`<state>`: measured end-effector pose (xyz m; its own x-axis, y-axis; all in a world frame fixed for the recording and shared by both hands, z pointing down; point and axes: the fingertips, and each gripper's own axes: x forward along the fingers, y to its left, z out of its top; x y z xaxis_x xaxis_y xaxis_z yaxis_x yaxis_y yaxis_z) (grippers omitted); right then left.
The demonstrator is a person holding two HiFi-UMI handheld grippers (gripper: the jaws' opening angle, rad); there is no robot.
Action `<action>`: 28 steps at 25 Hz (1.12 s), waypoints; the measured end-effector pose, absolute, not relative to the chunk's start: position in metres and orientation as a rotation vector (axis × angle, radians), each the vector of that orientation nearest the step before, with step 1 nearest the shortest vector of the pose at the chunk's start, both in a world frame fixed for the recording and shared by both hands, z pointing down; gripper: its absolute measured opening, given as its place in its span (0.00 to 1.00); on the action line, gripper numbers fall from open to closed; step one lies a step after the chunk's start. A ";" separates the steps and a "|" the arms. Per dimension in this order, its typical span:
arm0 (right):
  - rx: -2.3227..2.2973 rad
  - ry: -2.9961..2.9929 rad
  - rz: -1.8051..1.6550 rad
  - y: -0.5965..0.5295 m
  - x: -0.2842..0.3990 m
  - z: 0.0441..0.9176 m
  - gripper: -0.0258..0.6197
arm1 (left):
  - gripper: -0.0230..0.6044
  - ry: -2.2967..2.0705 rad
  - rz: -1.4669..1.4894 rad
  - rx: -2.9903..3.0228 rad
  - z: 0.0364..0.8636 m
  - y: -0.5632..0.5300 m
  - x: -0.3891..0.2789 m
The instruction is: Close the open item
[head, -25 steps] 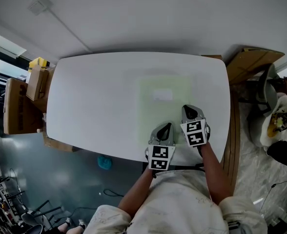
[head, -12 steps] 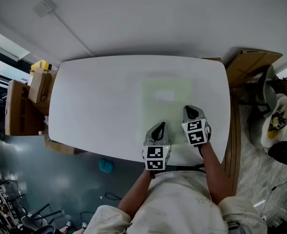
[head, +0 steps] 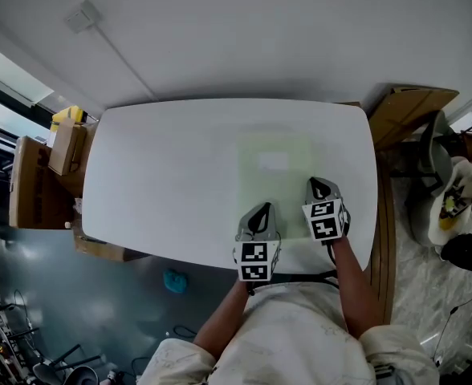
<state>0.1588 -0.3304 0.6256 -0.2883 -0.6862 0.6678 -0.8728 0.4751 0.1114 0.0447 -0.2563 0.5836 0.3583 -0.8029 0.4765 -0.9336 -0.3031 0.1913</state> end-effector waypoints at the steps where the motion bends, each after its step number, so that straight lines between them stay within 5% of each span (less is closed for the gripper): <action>1: 1.294 -2.060 0.363 -0.329 0.160 0.624 0.04 | 0.04 -1.510 0.399 2.200 0.582 -0.256 0.044; 28: 1.470 -2.053 0.319 -0.248 0.121 0.548 0.04 | 0.04 -1.615 0.412 2.391 0.521 -0.243 -0.040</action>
